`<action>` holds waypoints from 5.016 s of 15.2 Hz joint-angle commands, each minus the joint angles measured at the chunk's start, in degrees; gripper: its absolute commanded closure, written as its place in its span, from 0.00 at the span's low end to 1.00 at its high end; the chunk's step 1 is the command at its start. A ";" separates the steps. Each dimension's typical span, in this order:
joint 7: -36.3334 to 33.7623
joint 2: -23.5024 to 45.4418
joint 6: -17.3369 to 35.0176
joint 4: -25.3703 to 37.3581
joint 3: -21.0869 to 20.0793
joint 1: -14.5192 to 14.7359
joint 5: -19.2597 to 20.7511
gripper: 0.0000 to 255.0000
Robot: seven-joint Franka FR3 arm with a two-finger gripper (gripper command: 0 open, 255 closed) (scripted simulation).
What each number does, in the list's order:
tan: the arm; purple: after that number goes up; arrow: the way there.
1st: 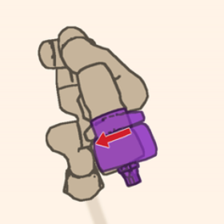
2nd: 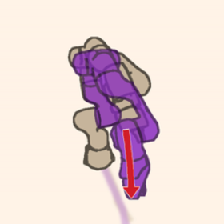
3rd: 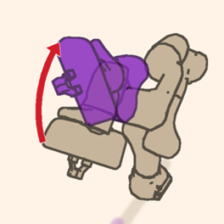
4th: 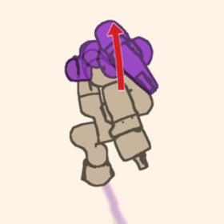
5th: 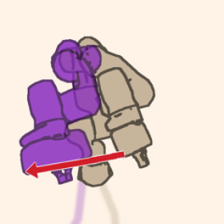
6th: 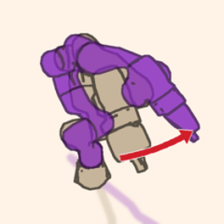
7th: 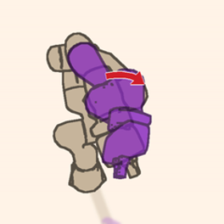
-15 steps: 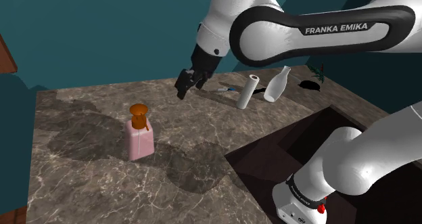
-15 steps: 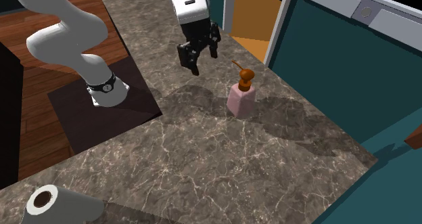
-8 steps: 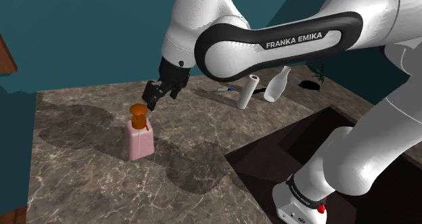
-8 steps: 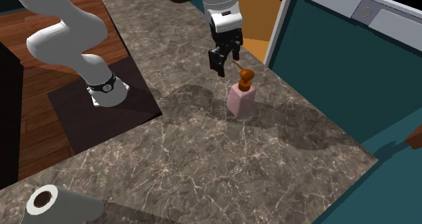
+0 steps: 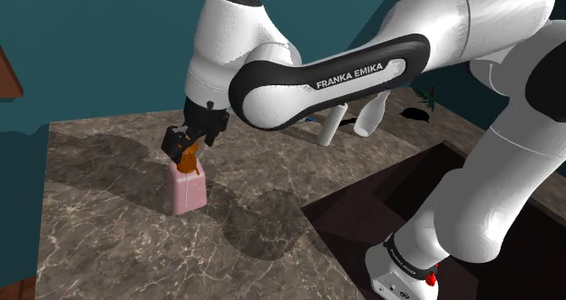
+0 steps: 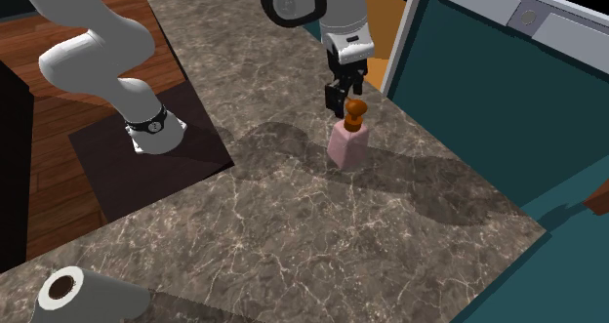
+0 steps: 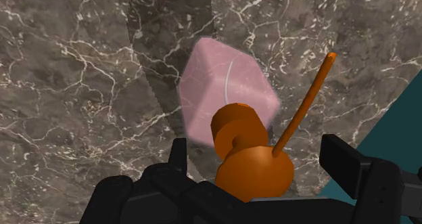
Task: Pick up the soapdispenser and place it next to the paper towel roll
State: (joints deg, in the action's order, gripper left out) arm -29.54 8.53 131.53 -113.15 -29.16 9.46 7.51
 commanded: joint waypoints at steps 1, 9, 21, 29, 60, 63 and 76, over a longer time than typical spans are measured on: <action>-0.66 1.23 1.05 0.02 0.13 0.27 0.91 0.00; -1.35 2.63 2.58 -0.33 0.39 0.55 1.96 0.00; -1.35 2.63 2.58 -0.33 0.39 0.55 1.96 1.00; 0.24 -0.01 -2.91 2.94 -0.14 0.09 -0.25 1.00; 2.32 -2.32 -26.25 24.34 -0.80 0.26 -2.52 1.00; 2.22 -1.75 -28.76 27.34 -0.90 0.49 -2.22 1.00; 1.26 3.14 -40.88 43.67 -1.54 2.77 0.63 1.00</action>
State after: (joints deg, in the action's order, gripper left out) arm -28.19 11.02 91.81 -71.18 -30.65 11.94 7.76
